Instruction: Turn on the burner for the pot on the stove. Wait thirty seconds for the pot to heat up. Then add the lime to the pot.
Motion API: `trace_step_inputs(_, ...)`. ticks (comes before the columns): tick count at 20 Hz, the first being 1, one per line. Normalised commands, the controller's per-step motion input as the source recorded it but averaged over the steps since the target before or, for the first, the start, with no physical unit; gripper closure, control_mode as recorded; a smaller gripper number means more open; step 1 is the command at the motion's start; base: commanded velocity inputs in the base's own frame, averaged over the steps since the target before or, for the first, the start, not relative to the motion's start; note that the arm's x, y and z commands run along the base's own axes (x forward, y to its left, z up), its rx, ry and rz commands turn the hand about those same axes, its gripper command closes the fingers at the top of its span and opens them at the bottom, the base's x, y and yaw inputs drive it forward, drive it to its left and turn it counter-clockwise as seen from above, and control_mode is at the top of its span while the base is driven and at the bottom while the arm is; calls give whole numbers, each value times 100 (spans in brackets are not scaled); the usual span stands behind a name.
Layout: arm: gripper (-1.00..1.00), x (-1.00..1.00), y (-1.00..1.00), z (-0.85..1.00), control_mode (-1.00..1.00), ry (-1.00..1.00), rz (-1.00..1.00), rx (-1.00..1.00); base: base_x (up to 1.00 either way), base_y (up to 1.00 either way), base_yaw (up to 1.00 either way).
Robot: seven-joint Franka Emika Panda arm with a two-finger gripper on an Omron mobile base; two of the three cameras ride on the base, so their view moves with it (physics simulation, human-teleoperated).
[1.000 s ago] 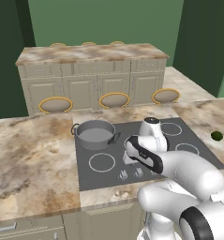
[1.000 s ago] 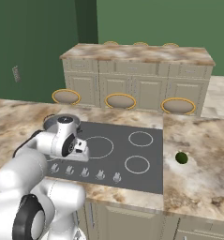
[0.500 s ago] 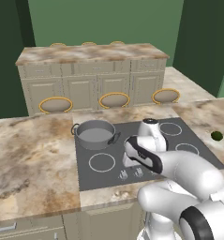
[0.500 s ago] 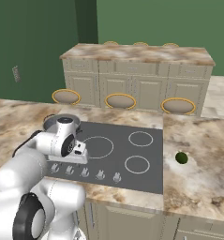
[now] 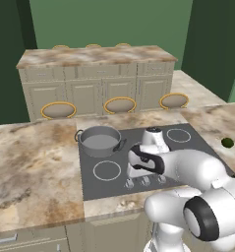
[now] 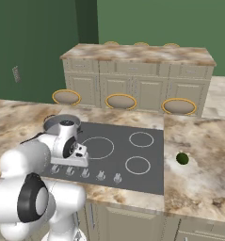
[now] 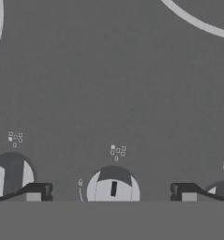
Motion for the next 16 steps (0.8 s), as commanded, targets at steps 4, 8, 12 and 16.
trace_step_inputs(4,-100,-6,0,-46,-100,2,0,0,0,0,0)
trace_step_inputs(8,-100,-10,0,-36,-100,0,0,0,0,0,0)
trace_step_inputs(12,-100,-2,0,-9,-100,0,0,0,0,0,0)
trace_step_inputs(16,100,0,0,0,-100,0,0,0,0,0,0)
